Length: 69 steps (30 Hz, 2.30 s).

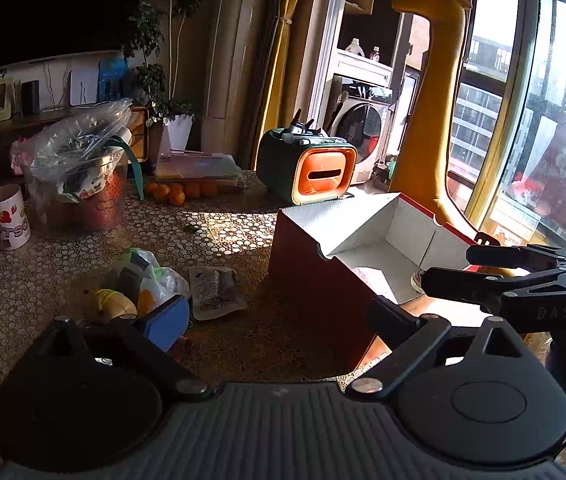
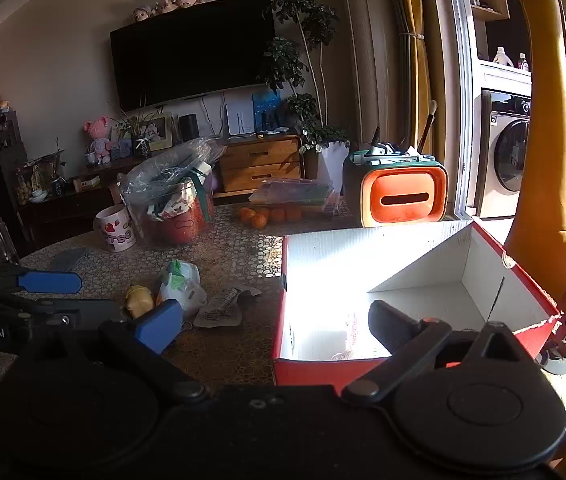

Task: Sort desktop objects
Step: 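Withdraw both grippers from the box back over the table, then grasp the pink sponge pad with the left gripper while the right grasps the pink binder clip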

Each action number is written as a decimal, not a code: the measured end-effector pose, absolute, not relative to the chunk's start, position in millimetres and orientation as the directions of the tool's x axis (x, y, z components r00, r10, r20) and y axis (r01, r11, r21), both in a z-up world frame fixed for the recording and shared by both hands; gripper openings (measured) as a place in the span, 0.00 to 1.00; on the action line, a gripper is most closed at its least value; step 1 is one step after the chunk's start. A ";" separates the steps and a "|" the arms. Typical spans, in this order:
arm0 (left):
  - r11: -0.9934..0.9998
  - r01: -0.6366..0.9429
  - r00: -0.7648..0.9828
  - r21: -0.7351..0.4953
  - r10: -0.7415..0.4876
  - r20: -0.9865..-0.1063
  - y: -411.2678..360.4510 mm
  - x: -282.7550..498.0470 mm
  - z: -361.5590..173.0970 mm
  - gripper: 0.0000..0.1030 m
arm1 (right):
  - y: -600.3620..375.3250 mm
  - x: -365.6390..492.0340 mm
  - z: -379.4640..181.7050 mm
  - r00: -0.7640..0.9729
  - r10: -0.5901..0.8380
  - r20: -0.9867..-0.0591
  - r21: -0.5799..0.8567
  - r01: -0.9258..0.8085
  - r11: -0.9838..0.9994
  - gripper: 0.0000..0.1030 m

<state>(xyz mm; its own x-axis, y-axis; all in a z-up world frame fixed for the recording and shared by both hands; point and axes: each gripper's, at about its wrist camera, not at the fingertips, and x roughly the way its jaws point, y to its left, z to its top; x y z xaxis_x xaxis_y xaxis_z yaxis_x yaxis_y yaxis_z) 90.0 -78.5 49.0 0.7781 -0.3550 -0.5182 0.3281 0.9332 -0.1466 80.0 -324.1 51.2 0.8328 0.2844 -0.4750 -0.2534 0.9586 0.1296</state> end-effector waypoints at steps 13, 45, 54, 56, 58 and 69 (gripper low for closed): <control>0.960 0.255 0.824 -0.119 -0.280 -0.493 -21.4 44.4 16.3 0.99 | -264.4 69.7 44.4 0.818 0.320 -0.479 0.110 -0.305 0.946 0.97; 0.972 0.234 0.757 -0.029 -0.201 -0.622 33.2 70.6 -89.6 0.98 | -165.1 140.9 -37.1 0.724 0.333 -0.604 0.060 -0.375 0.925 0.95; 0.966 0.252 0.742 -0.058 -0.231 -0.629 40.6 77.6 -97.2 0.86 | -144.6 170.8 -57.0 0.704 0.319 -0.635 0.058 -0.368 0.928 0.88; 0.965 0.256 0.739 -0.062 -0.237 -0.631 41.1 78.7 -98.7 0.85 | -140.5 177.8 -61.0 0.700 0.313 -0.642 0.058 -0.363 0.930 0.86; 0.964 0.258 0.738 -0.061 -0.238 -0.632 41.7 79.8 -100.3 0.85 | -136.4 183.8 -65.0 0.697 0.306 -0.649 0.053 -0.359 0.932 0.84; 0.964 0.266 0.760 -0.011 -0.216 -0.613 41.0 75.9 -101.7 0.68 | -114.3 204.7 -82.4 0.690 0.271 -0.671 0.033 -0.337 0.941 0.66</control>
<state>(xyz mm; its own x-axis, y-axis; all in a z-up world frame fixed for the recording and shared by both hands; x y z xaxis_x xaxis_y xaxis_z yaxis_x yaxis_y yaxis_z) 75.9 41.0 -101.7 0.7596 -0.2162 -0.6133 0.2657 0.9640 -0.0107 204.7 -114.3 -82.4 0.6900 0.2711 -0.6711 -0.3373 0.9408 0.0332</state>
